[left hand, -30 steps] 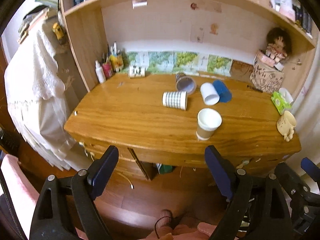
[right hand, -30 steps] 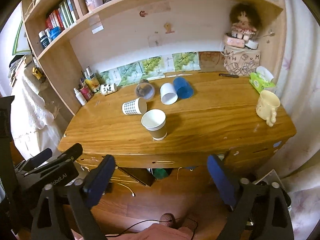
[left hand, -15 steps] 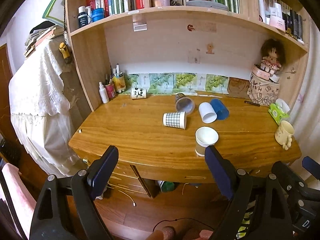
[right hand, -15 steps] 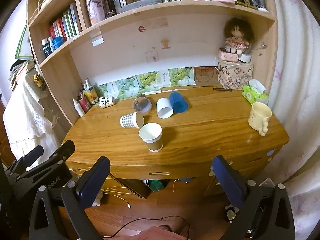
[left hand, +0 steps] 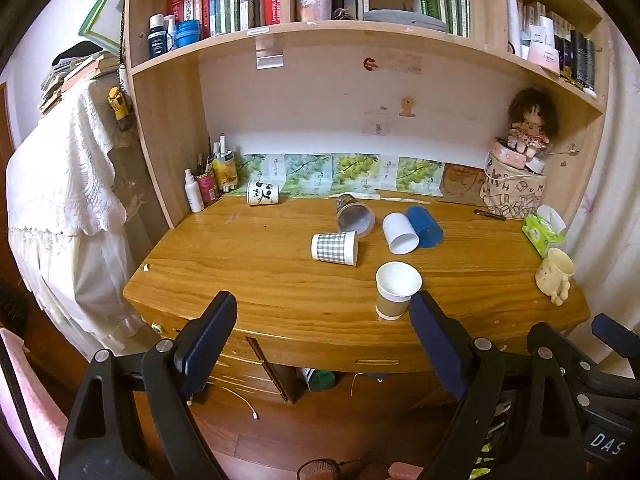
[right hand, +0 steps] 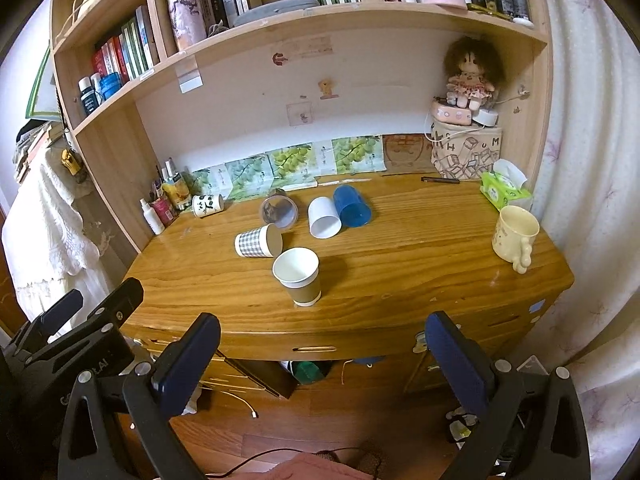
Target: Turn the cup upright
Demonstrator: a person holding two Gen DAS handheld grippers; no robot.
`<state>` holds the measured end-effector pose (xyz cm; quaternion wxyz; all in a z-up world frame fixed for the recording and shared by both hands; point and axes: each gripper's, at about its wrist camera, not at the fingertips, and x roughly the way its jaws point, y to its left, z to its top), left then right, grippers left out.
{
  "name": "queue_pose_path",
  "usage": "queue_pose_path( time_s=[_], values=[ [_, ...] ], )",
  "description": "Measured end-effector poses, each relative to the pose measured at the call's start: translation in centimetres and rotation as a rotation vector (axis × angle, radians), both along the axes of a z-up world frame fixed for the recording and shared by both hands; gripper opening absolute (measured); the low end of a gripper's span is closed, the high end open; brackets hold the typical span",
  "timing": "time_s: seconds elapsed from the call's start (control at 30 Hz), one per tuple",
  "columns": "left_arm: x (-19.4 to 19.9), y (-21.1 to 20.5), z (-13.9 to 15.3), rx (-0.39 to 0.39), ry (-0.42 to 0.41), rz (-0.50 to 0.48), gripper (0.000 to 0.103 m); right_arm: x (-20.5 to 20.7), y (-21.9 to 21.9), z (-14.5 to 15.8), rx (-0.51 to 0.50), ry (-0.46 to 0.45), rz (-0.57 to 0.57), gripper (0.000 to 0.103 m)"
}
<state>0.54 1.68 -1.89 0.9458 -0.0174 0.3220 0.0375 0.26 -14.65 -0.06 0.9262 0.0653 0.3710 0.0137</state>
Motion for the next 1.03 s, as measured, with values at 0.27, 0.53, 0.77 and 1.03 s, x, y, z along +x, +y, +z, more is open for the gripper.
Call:
queue_pose_path(
  time_s=[0.27,0.53,0.77,1.03],
  values=[
    [0.5,-0.2,0.0,-0.015,-0.001,-0.027,0.090,0.0,-0.2,0.1,-0.005,-0.008,-0.012,0.103],
    [0.9,-0.4,-0.2,-0.028,0.006,-0.044,0.090,0.2,-0.5,0.2,-0.008,-0.015,-0.021,0.103],
    [1.2,-0.6,-0.2,-0.028,0.007,-0.049,0.090,0.4,-0.7,0.2,-0.006,-0.012,-0.024,0.103],
    [1.4,-0.6,-0.4,-0.037,0.016,-0.050,0.090,0.4,-0.7,0.2,-0.007,-0.012,-0.023,0.103]
  ],
)
